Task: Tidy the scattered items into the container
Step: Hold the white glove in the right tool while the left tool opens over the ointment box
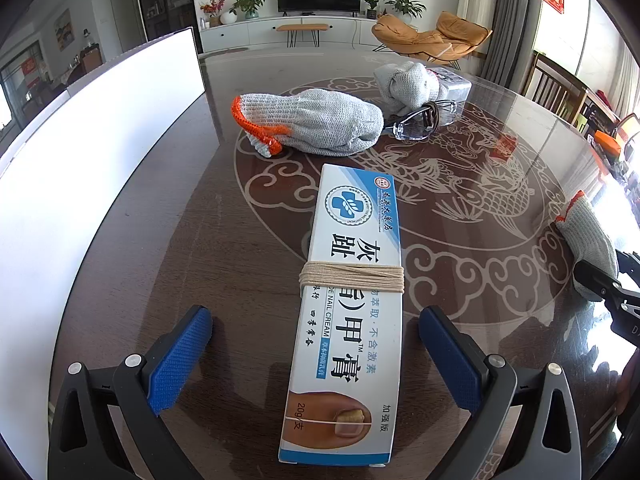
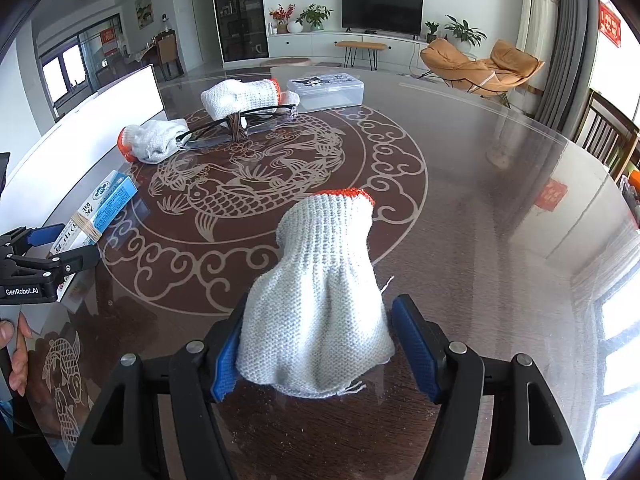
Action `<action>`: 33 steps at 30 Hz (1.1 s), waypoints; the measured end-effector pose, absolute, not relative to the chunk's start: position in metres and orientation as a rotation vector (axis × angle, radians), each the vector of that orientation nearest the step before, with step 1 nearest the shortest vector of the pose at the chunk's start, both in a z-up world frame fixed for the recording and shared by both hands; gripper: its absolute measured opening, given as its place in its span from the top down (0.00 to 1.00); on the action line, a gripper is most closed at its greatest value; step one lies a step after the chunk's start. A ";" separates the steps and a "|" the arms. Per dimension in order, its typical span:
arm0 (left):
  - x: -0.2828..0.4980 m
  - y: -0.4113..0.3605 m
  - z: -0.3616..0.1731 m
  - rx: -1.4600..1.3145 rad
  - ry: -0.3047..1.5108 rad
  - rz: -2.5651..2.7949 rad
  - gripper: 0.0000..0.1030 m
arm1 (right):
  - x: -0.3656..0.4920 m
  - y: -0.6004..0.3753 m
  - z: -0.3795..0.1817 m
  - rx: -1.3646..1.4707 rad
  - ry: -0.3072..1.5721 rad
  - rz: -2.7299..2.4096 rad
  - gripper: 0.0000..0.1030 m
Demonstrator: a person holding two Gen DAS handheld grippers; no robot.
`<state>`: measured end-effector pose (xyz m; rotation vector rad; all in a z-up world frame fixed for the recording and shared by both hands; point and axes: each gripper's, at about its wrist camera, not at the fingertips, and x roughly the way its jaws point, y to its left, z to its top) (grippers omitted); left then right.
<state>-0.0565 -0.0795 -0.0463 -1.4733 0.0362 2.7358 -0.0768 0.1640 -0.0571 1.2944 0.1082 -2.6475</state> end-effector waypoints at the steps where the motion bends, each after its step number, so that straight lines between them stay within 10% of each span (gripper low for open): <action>1: -0.056 -0.079 -0.046 -1.473 0.037 2.736 0.00 | -0.076 0.163 -0.057 1.295 0.113 -2.649 0.33; 33: -0.057 -0.080 -0.046 -1.473 0.037 2.737 0.00 | -0.076 0.161 -0.057 1.300 0.132 -2.656 0.31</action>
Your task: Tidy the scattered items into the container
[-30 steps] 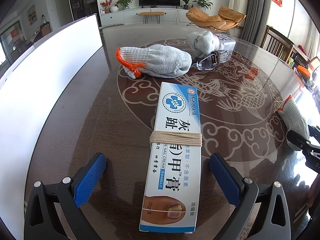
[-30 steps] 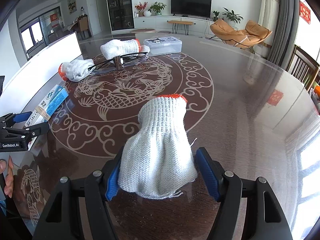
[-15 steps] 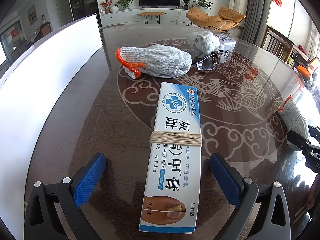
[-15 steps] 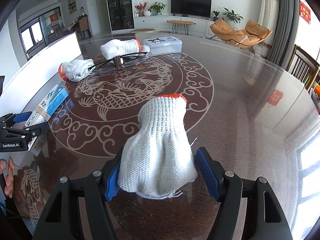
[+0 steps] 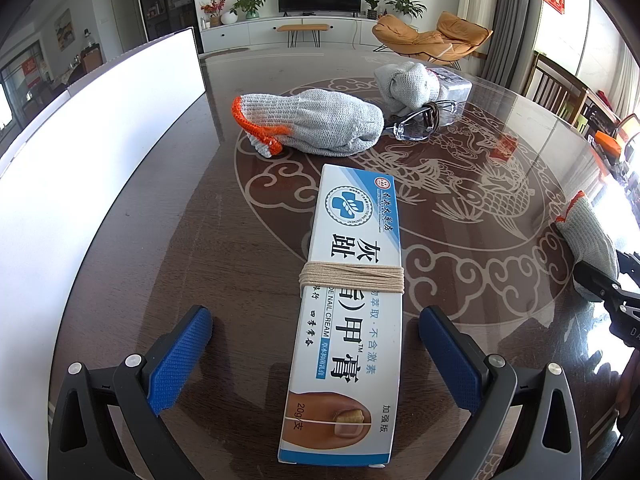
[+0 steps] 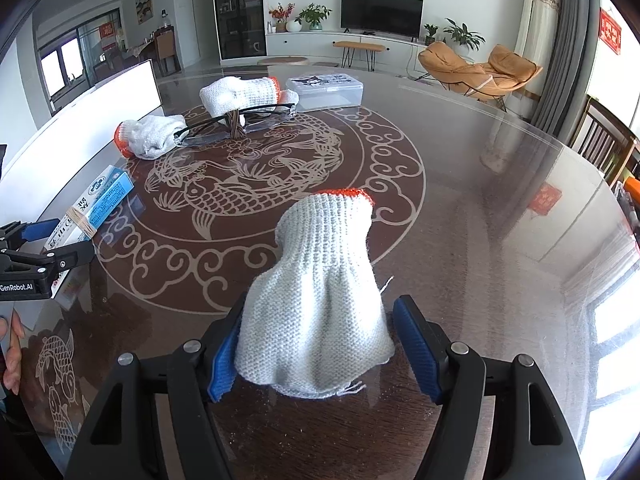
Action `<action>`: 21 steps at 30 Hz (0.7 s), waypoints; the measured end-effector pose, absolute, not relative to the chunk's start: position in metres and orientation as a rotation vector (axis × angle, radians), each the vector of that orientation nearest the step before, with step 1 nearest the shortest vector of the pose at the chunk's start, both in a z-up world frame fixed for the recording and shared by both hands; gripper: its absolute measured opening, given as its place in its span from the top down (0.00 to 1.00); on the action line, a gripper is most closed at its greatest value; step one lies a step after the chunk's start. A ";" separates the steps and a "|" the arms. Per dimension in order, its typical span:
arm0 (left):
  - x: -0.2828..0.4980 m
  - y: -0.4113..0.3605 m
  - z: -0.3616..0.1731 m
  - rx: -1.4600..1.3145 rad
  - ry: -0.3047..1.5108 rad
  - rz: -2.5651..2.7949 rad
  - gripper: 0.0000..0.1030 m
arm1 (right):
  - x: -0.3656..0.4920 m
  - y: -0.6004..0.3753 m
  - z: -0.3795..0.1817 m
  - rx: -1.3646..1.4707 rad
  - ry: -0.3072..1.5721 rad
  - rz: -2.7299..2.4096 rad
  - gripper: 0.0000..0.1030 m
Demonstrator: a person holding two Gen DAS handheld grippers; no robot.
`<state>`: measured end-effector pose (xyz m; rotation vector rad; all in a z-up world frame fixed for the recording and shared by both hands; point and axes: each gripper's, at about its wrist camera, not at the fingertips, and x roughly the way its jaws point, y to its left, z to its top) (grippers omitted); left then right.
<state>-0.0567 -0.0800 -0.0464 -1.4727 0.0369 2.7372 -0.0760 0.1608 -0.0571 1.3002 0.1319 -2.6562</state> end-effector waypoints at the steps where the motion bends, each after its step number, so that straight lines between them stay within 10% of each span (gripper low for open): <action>1: -0.057 -0.080 -0.046 -1.473 0.037 2.737 0.00 | -0.076 0.161 -0.057 1.301 0.122 -2.655 0.31; 21: -0.057 -0.080 -0.045 -1.482 0.034 2.740 0.00 | -0.077 0.162 -0.057 1.302 0.111 -2.652 0.30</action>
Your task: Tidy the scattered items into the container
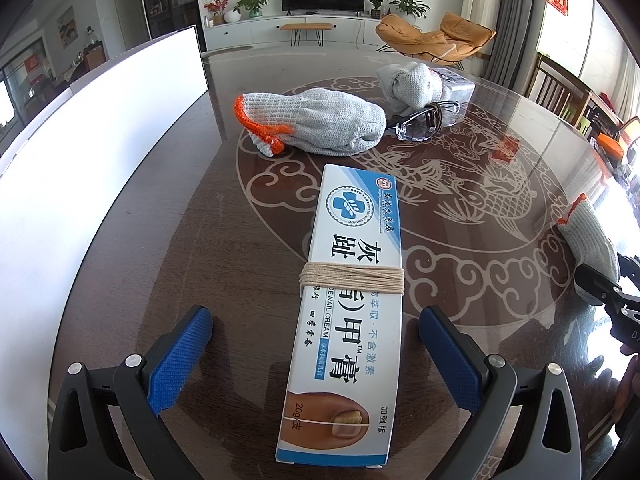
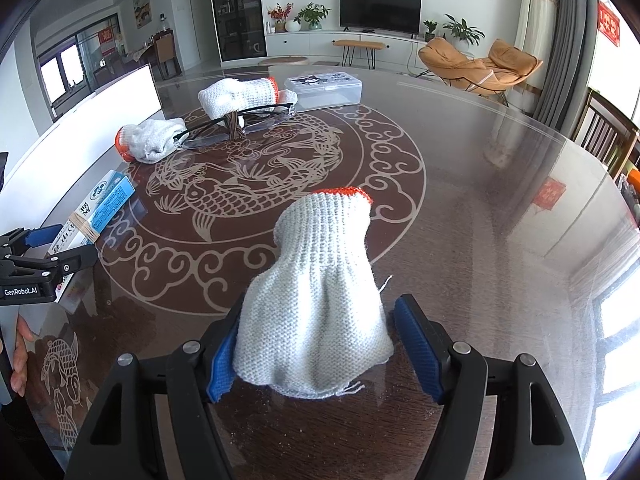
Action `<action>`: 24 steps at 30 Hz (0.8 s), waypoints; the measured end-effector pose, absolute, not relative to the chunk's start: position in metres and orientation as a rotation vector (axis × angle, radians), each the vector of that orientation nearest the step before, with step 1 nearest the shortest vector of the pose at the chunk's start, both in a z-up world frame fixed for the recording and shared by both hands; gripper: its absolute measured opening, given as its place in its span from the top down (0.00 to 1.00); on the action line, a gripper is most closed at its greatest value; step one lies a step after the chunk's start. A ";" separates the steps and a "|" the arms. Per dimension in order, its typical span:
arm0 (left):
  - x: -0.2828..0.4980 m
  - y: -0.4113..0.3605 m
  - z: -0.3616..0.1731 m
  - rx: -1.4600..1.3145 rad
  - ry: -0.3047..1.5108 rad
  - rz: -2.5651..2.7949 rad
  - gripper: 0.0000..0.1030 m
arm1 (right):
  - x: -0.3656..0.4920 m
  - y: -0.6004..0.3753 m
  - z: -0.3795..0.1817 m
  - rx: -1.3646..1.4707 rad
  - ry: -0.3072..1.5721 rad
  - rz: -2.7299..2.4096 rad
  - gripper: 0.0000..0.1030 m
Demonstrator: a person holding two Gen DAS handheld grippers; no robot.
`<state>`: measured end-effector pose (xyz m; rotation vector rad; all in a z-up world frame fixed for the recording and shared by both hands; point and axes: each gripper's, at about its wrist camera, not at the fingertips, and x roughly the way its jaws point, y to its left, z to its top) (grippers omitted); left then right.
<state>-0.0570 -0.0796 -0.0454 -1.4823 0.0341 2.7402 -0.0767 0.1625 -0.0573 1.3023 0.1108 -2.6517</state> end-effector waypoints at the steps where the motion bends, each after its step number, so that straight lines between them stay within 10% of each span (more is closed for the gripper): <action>1: -0.057 -0.079 -0.045 -1.486 0.036 2.737 0.00 | -0.077 0.162 -0.057 1.302 0.110 -2.652 0.30; 3: -0.057 -0.078 -0.044 -1.484 0.043 2.725 0.03 | -0.076 0.162 -0.057 1.300 0.113 -2.660 0.32; 5: -0.052 -0.077 -0.036 -1.425 0.052 2.720 0.61 | -0.074 0.162 -0.055 1.283 0.091 -2.672 0.52; 6: -0.050 -0.077 -0.033 -1.422 0.036 2.698 0.60 | -0.070 0.162 -0.054 1.269 0.071 -2.687 0.63; 24: -0.002 -0.213 0.081 -1.153 -0.391 2.754 0.60 | -0.061 -0.032 0.067 0.935 0.078 -2.387 0.64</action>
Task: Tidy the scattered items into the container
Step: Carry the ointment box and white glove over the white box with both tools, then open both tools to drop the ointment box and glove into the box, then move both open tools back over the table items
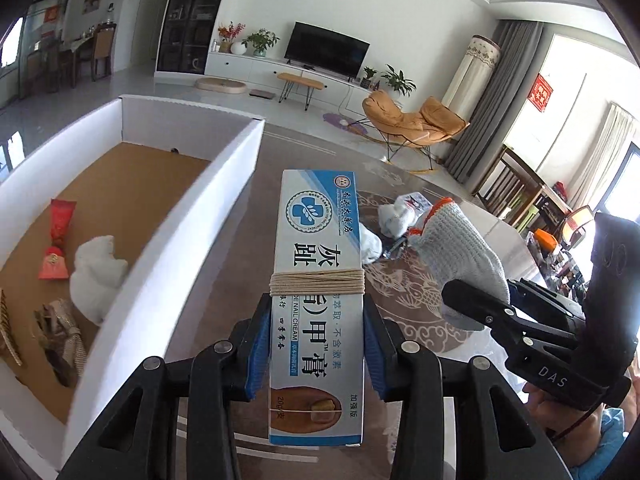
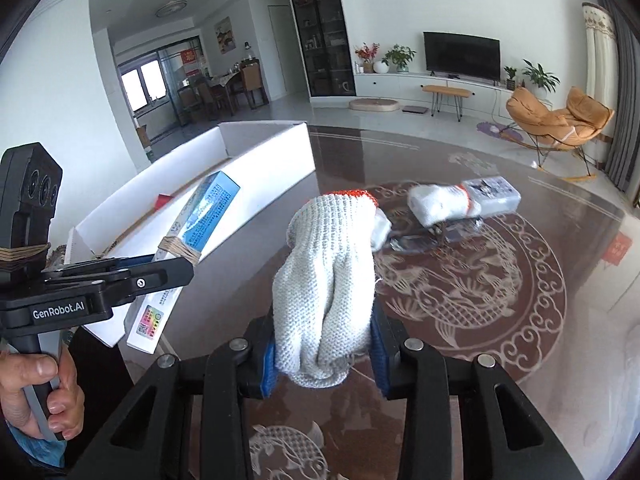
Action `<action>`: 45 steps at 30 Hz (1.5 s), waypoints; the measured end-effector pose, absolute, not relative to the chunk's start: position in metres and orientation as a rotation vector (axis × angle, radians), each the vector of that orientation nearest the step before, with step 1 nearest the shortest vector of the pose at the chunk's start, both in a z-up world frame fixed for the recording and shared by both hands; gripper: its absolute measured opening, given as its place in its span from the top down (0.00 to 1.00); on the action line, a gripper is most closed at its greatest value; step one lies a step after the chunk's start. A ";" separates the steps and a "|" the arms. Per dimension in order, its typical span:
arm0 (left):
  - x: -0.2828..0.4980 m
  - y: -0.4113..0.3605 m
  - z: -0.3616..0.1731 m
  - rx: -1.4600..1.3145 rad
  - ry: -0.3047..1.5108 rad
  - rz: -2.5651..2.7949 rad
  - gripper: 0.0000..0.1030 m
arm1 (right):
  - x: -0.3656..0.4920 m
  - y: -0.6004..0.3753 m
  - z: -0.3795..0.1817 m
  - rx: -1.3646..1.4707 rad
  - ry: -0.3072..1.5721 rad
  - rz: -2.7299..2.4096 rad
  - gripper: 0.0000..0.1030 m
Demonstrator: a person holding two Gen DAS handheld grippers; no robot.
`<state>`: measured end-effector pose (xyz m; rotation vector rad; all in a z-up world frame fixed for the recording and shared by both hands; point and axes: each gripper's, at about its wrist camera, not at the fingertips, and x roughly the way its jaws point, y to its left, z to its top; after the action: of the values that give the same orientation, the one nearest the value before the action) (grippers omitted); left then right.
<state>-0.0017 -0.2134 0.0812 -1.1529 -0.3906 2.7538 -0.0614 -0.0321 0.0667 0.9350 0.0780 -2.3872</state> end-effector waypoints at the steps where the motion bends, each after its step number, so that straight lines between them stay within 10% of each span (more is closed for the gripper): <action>1: -0.006 -0.234 0.087 -1.155 -0.381 2.800 0.60 | -0.069 -0.057 0.078 0.906 0.089 -2.353 0.64; 15: -0.141 -0.407 0.051 -1.535 -0.370 2.919 0.59 | -0.208 -0.329 0.069 1.002 0.283 -2.136 0.58; 18: -0.159 -0.414 0.029 -1.680 -0.378 2.922 0.26 | -0.236 -0.344 0.042 1.168 0.272 -2.077 0.46; 21: -0.155 -0.415 0.025 -1.662 -0.434 2.921 0.20 | -0.243 -0.342 0.035 1.182 0.247 -2.089 0.44; 36: -0.043 -0.273 0.092 -1.375 -0.063 2.868 0.13 | -0.133 -0.129 0.034 0.989 0.054 -2.326 0.44; 45: -0.020 -0.100 -0.007 -1.503 0.056 2.600 0.00 | -0.070 0.070 -0.037 1.247 0.041 -2.645 0.44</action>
<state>-0.0198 -0.0997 -0.0071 -1.5027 0.0555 2.6001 -0.0696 0.0696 -0.0368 1.2471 0.0414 -2.6448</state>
